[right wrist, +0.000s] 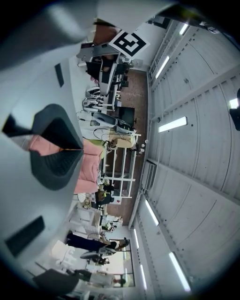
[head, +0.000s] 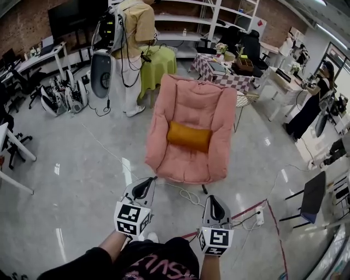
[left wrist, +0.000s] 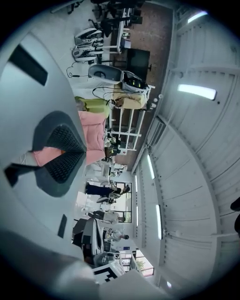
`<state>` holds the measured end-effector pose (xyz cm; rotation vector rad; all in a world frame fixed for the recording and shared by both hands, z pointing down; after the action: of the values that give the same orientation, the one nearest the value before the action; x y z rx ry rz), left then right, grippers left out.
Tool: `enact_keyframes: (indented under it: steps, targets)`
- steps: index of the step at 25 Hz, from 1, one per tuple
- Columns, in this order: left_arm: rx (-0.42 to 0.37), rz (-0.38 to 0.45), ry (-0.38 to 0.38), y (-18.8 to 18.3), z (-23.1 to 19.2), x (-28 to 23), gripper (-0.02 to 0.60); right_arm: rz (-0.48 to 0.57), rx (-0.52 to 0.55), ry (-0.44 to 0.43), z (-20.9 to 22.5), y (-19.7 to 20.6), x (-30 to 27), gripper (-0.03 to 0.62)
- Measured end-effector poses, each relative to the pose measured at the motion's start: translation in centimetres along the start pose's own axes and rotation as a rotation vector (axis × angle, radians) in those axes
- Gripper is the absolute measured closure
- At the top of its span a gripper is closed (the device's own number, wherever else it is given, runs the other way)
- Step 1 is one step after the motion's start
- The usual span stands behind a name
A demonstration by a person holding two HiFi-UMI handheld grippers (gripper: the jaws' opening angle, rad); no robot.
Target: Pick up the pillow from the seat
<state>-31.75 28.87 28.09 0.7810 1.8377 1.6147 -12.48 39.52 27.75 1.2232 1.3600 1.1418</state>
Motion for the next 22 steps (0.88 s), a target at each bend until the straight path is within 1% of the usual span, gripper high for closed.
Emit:
enact_keyframes:
  steps: [4,8,11,15,22]
  targets:
    - [-0.005,-0.003,0.021,0.4,0.0,-0.7,0.572,0.003,0.006,0.027,0.5,0.1,-0.1,0.574]
    - [-0.01,-0.008,0.035,0.8,0.0,-0.8,0.573,0.005,-0.01,0.042,0.6,0.3,0.1,0.574]
    - [-0.014,0.001,0.039,0.7,-0.1,-1.1,0.572,0.034,-0.053,0.037,0.7,0.0,-0.2,0.574]
    - [-0.015,0.011,0.03,0.3,-0.4,-2.1,0.573,0.051,-0.014,0.026,1.2,-0.8,-1.3,0.574]
    - [-0.027,0.014,0.017,0.5,-0.6,-4.0,0.572,0.049,-0.03,0.012,2.2,0.1,-3.3,0.574]
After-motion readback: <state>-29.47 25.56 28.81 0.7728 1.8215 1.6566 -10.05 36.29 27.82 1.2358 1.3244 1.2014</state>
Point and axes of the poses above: the fingertips, and each gripper's own axes: x backward along the fingers, z to its right, y out of its underside, the point moved 2 cm from there along x, backward along the fingers, and after that the axes turned 12 degrees about z, right-handed, at the moved point
